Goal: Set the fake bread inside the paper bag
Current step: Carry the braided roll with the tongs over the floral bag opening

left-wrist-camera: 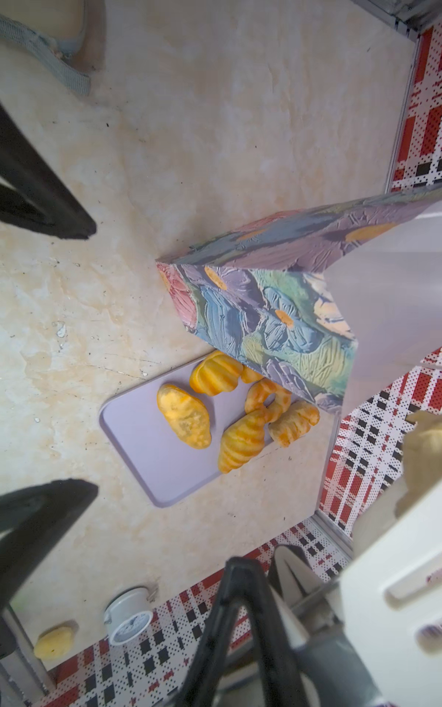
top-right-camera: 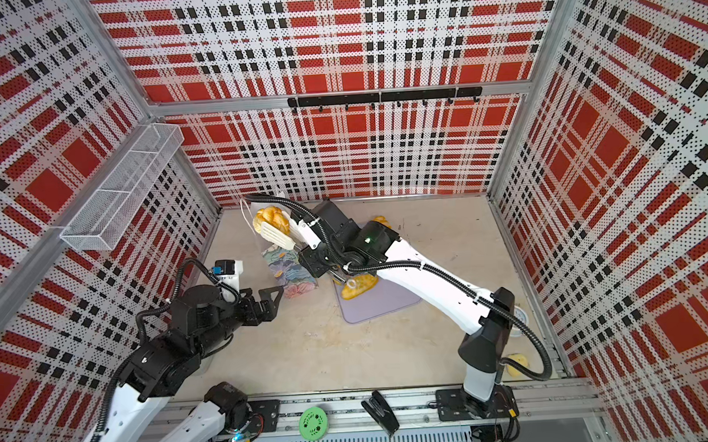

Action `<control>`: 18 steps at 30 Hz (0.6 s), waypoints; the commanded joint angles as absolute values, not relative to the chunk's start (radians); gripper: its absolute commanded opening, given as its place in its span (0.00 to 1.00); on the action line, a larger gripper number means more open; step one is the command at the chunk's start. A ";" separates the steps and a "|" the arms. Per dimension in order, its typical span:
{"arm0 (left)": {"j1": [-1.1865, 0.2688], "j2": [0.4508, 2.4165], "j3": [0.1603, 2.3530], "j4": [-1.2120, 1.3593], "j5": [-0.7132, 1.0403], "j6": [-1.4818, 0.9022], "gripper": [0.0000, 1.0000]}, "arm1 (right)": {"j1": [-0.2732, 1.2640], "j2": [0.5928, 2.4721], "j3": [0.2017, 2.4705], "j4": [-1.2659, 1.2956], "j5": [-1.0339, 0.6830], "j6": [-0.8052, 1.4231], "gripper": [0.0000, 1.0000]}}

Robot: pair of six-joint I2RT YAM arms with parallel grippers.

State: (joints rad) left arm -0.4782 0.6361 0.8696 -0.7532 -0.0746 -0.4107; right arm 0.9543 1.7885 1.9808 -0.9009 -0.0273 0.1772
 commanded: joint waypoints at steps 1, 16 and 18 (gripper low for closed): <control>-0.436 0.632 0.891 -0.786 -0.049 -0.397 0.99 | 0.957 1.843 2.083 -0.893 -0.005 0.147 0.46; -0.312 0.621 0.863 -0.810 0.034 -0.396 0.99 | 0.918 1.959 2.178 -0.921 0.000 0.147 0.48; -0.311 0.623 0.858 -0.810 0.034 -0.396 0.99 | 0.913 1.969 2.182 -0.925 0.005 0.147 0.48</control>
